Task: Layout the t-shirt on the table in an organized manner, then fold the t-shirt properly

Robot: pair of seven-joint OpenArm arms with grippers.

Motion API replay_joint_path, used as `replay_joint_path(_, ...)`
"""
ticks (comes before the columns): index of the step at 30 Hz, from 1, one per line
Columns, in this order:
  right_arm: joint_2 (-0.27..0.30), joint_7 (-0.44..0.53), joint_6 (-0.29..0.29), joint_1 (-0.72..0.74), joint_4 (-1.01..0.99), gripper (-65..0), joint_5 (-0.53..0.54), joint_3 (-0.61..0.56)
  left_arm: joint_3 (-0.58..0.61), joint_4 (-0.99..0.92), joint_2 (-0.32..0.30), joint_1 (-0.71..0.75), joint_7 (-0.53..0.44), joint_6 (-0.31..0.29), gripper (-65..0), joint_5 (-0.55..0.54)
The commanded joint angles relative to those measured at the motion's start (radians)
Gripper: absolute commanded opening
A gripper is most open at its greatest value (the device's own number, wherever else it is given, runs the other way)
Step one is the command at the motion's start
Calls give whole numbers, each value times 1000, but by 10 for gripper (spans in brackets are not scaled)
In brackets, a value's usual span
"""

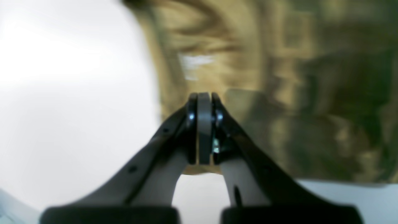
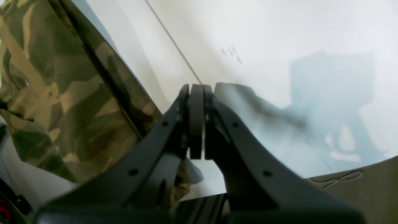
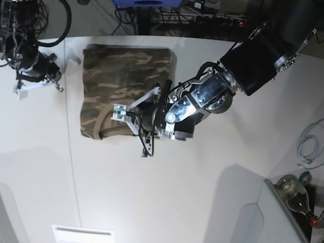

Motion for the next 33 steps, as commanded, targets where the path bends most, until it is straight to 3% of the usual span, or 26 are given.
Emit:
replay_joint_path(1, 12, 11, 7, 4, 14, -650, 7, 5, -13, 42, -6, -11, -14, 10, -650, -3)
replay_joint_path(5, 12, 9, 7, 3, 14, -650, 7, 5, -13, 101, -49, 50, -14, 12, -650, -3)
replay_joint_path(14, 10, 9, 7, 1, 14, -650, 7, 5, -13, 46, -90, 83, -12, 18, -650, -3)
replay_joint_path(17, 10, 9, 7, 1, 14, -650, 7, 5, -14, -29, -89, 75, -16, 21, -650, -6)
replay_joint_path(22, 10, 9, 7, -1, 14, -650, 7, 5, -16, -83, -89, 73, -91, 84, -650, -9)
replay_joint_path(29, 8, 9, 7, -1, 14, -650, 7, 4, -189, 22, -84, 115, -92, 83, -650, -3)
replay_joint_path(33, 8, 9, 7, -1, 14, -650, 7, 4, -203, -26, -58, 106, -100, 83, -650, -3)
